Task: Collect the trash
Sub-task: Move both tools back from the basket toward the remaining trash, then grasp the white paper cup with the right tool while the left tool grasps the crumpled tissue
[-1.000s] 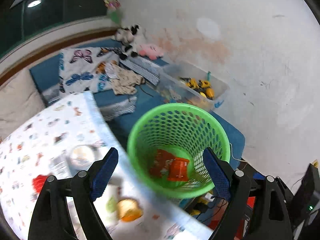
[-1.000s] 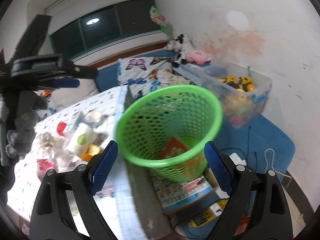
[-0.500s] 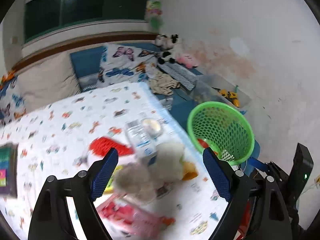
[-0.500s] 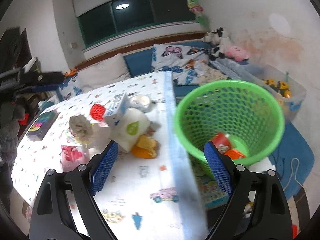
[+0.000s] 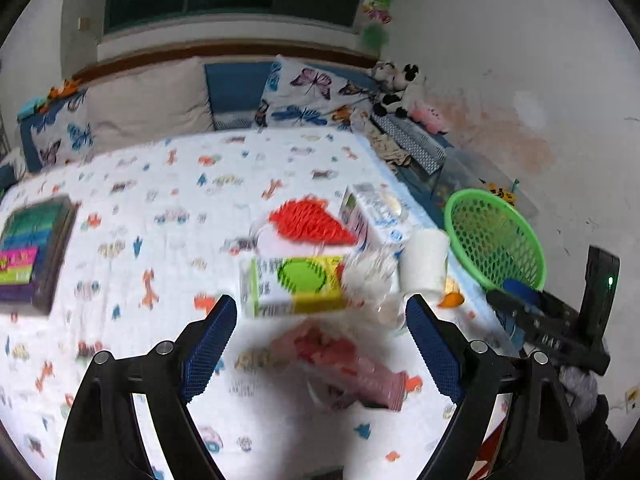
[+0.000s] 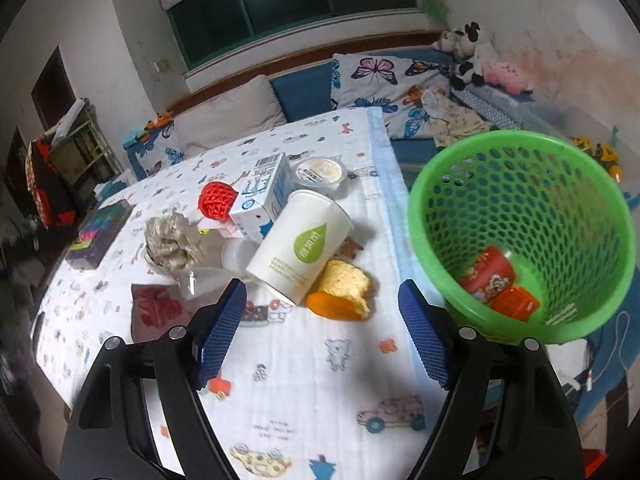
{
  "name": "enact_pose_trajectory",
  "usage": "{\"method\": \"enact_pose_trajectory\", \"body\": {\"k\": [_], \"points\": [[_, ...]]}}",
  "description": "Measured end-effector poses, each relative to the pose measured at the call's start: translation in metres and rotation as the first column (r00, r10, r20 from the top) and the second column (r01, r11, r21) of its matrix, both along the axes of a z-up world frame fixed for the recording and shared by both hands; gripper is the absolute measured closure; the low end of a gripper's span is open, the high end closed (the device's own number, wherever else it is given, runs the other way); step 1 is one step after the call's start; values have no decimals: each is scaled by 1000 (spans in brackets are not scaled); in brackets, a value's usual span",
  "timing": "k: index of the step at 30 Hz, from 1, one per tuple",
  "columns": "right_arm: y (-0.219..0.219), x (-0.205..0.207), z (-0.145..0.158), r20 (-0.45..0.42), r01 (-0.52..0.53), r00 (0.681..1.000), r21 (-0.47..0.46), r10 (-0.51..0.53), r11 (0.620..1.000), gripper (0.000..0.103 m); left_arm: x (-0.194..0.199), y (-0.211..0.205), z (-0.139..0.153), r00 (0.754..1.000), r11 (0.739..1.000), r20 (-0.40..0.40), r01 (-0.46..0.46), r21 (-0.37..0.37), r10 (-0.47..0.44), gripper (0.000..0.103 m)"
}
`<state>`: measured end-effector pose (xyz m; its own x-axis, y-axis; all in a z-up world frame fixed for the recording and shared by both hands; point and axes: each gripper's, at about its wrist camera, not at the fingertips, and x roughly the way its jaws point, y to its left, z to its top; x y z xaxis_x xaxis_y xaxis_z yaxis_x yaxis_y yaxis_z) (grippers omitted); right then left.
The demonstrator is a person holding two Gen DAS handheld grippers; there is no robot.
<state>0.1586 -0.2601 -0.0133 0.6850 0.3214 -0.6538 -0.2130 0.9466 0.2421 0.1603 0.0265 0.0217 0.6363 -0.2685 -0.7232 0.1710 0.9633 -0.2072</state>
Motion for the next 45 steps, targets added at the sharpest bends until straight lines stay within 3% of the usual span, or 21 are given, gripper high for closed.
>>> {"method": "enact_pose_trajectory", "body": {"k": [9,18,30,33,37,45], "points": [[2,26,-4,-60,-1,998,57,5,998,30,-6,10,-37,997,999,-77,-23,-46,19,26],[0,64,-14,-158,32,987,150,-8,988,30,1,4,-39,998,998,-70,5,-55,-9,26],[1,107,-42,-336,79,942,262,14,962,30,17,-9,-40,996,998,-60,60,-17,-61,26],[2,111,-46,-351,78,936,286,29,955,30,21,-15,-40,995,997,-58,79,-5,-79,26],[6,113,-44,-350,76,936,300,35,951,38,26,-25,-39,992,993,-53,113,17,-112,26],[2,96,-25,-292,62,956,297,29,953,40,48,-43,-42,984,986,-54,168,11,-167,26]]}}
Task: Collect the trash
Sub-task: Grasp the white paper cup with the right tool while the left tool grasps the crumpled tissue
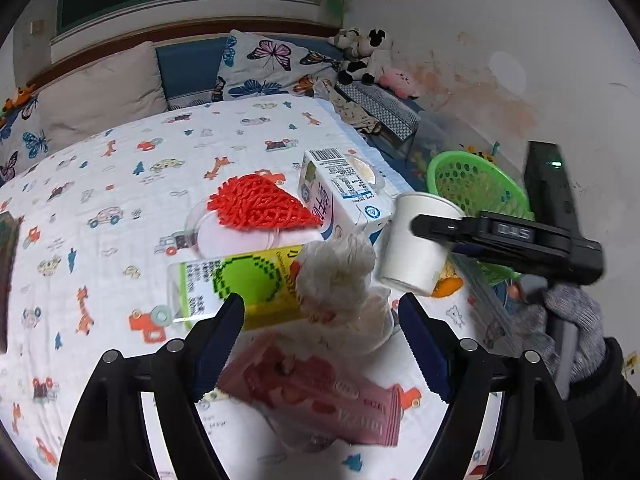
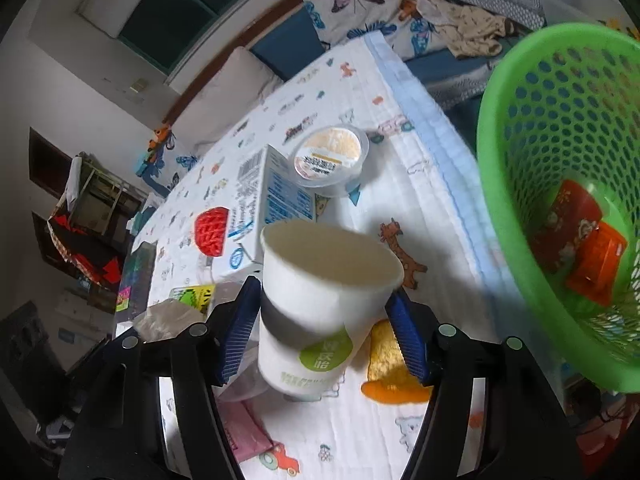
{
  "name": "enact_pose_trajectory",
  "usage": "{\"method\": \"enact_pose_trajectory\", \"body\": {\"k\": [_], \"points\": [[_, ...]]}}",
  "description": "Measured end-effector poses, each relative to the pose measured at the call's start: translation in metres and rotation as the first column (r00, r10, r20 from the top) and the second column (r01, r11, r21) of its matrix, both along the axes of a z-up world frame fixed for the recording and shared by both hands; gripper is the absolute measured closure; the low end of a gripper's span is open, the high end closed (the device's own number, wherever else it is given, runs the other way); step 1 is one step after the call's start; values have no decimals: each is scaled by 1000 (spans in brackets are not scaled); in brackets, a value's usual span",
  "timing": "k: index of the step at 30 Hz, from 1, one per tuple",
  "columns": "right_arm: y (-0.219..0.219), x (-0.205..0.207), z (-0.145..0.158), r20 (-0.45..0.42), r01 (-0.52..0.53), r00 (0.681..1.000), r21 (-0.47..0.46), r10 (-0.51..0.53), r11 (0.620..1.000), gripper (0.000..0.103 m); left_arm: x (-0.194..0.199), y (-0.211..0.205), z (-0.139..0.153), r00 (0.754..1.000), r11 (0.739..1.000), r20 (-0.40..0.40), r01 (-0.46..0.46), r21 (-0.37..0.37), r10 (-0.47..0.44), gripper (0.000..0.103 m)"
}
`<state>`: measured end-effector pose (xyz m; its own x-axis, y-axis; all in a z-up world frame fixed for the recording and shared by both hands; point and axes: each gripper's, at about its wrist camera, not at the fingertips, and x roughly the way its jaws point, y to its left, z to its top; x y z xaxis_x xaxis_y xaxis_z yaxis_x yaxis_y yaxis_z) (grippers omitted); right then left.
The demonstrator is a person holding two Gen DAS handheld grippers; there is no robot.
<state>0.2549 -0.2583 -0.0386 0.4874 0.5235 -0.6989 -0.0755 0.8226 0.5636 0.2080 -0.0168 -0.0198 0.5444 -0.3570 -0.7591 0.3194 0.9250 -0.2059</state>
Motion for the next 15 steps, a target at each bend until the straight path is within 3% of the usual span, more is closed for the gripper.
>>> {"method": "enact_pose_trajectory", "body": {"k": [4,15], "points": [[-6,-9,12,42,10,999,-7,-10,1000,40,9,-11,-4,1000,1000,6,17,24,-17,27],[-25,-31,46,145,39,989,-46,-32,998,40,25,-14,-13,999,999,-20,38,-28,-38,51]]}}
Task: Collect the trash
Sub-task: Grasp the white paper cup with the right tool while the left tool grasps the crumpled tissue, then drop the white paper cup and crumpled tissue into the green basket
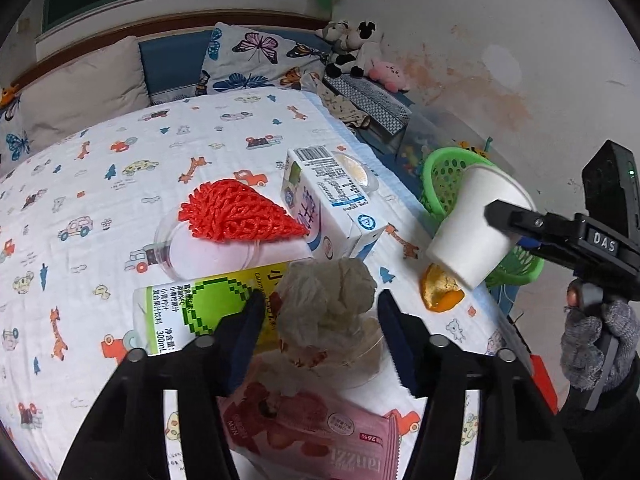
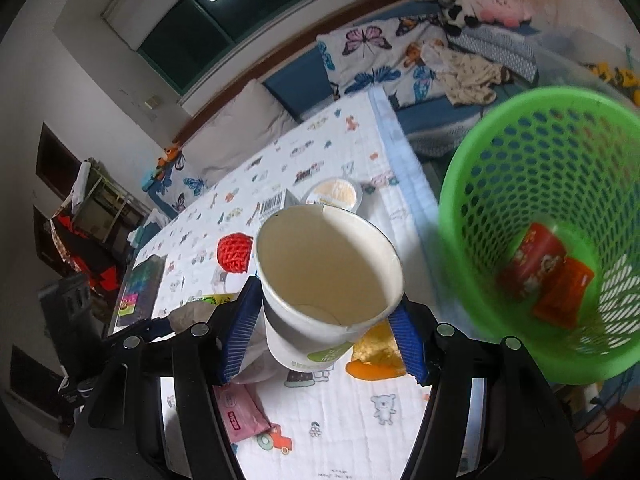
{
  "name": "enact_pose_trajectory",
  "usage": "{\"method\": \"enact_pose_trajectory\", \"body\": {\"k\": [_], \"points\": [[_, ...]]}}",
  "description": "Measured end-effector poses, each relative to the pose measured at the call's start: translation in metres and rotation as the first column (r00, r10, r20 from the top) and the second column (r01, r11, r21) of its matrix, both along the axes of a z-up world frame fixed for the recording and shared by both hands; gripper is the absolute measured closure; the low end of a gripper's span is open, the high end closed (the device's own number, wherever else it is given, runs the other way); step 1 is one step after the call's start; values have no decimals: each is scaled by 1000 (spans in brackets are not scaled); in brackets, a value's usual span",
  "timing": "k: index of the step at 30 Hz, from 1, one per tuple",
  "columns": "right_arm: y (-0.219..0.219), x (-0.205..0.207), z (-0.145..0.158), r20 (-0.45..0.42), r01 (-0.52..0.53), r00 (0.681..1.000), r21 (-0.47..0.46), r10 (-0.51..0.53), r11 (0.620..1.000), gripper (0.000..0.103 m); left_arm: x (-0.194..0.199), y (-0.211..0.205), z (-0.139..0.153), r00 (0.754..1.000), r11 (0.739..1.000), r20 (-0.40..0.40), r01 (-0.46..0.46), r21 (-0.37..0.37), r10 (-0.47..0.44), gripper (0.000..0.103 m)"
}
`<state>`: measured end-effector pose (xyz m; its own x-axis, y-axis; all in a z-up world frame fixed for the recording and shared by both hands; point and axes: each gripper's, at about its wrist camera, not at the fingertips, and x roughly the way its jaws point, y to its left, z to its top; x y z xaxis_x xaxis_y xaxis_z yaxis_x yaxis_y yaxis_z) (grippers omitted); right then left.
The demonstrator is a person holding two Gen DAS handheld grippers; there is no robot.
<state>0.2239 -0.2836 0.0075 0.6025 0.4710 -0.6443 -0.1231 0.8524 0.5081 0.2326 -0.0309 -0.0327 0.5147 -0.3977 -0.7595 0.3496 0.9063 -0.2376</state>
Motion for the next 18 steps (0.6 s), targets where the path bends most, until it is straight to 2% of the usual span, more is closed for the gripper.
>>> {"method": "enact_pose_trajectory", "body": {"k": [8,14,18], "points": [[-23,-7,16,46,46,998,-12,-46,999,40,-5,-1,3,1000,1000,16,-9,20,9,59],[-54,-11,24,82,130,989,-61,-125,990,40,-12,9,29,998,1000,61,-21,3,21,60],[-75,-12,26,112,204,976,-142,-189,969,40,-15,7,51,995,1000,100,-16,-11,17,60]]}}
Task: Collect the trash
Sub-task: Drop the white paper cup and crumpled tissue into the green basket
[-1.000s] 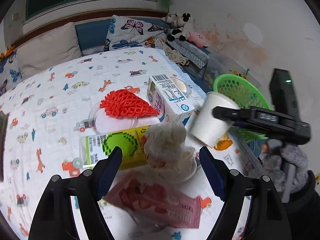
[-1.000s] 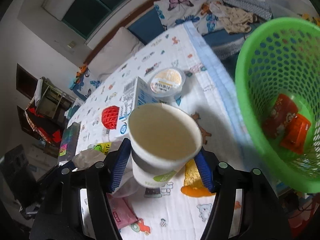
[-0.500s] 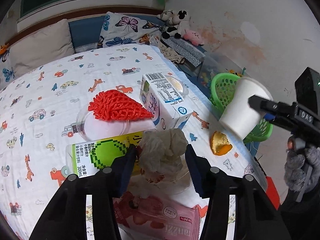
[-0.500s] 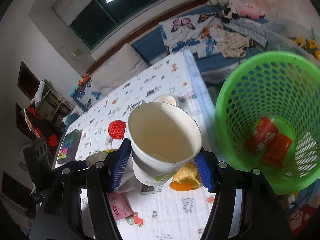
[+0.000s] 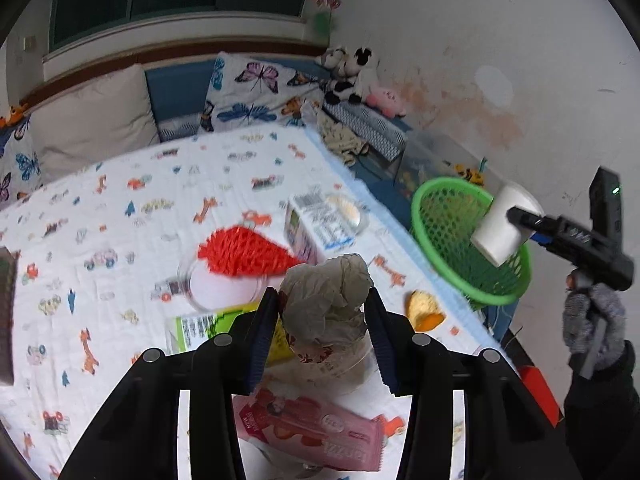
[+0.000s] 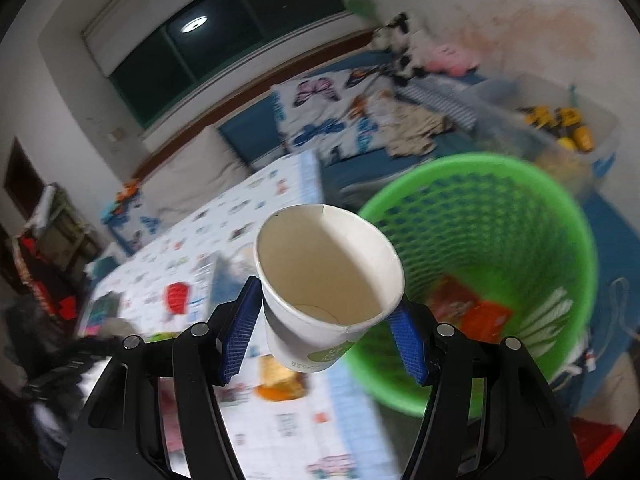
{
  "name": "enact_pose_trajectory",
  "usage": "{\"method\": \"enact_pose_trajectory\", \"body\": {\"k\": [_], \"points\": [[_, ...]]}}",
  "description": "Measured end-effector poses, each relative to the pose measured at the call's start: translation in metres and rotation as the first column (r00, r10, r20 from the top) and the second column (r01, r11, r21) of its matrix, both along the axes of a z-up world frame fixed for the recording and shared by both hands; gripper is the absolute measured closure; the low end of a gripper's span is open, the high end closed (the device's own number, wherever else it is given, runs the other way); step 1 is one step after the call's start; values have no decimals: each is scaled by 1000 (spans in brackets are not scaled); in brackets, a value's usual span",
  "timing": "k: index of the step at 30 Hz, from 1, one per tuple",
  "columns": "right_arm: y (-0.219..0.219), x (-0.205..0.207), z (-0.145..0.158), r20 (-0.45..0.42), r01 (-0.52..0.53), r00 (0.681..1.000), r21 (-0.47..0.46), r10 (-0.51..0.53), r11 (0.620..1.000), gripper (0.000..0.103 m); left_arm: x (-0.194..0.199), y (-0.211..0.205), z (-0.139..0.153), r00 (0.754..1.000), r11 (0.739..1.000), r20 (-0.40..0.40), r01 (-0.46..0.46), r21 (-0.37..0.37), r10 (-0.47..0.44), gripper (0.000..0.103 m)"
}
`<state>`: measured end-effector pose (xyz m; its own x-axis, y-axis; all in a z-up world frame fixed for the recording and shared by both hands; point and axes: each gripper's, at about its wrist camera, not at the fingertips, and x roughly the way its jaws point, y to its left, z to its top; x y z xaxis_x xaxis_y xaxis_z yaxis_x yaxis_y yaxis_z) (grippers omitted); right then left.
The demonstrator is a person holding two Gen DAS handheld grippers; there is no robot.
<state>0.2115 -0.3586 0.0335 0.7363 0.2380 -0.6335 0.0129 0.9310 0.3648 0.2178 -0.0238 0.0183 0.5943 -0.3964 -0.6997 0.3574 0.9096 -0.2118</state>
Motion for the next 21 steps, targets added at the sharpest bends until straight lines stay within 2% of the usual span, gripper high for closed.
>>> {"method": "enact_pose_trajectory", "body": {"k": [4,11,16,21], "points": [[-19,2,-9,-4,73,997,-123,-74,990,40,1,-14,14,999,999,17,32,-15,-32,60],[-47,5,-47,-51,123,989,-258,-140,958,40,16,-60,22,996,996,10,88,-11,-88,60],[-62,6,-70,-83,128,985,-250,-153,960,38,25,-100,23,990,990,19,141,13,-141,60],[-71,8,-75,-87,141,983,-224,-163,964,33,36,-143,22,980,980,10,198,31,-198,60]]}}
